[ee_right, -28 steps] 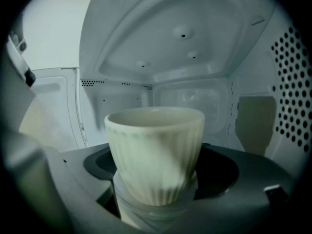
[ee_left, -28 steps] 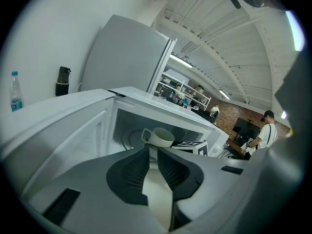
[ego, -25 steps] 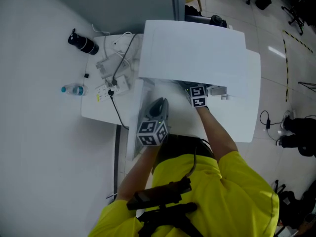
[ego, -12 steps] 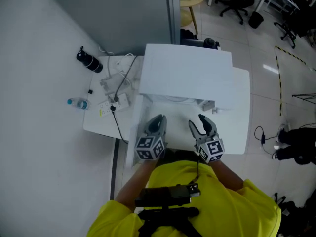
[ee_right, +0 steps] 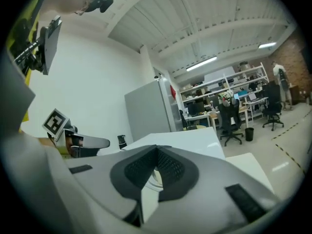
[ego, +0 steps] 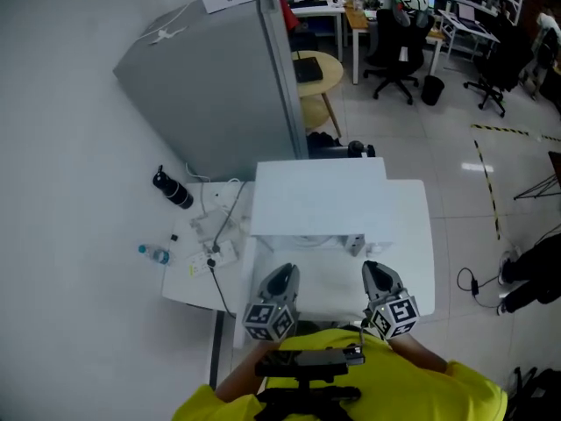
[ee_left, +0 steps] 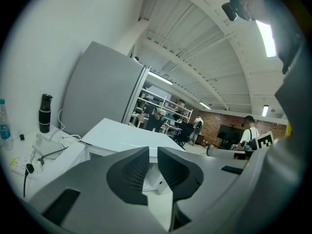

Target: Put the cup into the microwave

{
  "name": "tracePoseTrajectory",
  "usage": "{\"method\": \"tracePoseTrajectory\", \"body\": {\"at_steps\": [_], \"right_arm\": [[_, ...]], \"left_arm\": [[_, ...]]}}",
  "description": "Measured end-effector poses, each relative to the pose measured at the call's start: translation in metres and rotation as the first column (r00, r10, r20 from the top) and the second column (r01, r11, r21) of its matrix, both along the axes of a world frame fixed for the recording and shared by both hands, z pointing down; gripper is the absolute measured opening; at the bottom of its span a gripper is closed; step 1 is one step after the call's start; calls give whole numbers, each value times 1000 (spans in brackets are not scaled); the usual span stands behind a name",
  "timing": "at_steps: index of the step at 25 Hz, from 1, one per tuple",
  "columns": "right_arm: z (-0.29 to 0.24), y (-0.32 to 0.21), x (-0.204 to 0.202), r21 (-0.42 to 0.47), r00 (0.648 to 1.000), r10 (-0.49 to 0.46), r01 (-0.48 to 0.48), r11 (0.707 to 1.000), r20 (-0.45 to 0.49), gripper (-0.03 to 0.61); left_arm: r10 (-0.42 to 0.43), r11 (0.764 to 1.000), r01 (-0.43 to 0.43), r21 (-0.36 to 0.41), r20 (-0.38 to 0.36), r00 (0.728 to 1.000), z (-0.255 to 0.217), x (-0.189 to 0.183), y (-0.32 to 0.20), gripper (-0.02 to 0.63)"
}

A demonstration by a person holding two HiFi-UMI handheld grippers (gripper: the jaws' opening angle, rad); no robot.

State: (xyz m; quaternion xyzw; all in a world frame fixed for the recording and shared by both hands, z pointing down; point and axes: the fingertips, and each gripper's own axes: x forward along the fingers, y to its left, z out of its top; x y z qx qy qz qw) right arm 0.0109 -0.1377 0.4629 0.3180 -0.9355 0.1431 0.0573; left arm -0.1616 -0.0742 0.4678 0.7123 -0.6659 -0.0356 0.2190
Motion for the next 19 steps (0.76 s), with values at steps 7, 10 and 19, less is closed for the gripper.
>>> {"method": "tracePoseTrajectory", "body": {"at_steps": [7, 10, 19], "right_arm": [[-5, 3, 13, -1, 1000, 19, -19, 1000, 2, 3], [-3, 0, 21, 10, 1000, 22, -22, 1000, -15, 3], [-2, -6, 32, 6, 999, 47, -47, 999, 7, 3]], "left_arm": [[11, 1000, -12, 20, 7, 1000, -6, 6, -6, 34], [20, 1000, -20, 15, 5, 1000, -3, 9, -5, 34], [12, 1000, -12, 21, -2, 1000, -1, 16, -6, 34]]}}
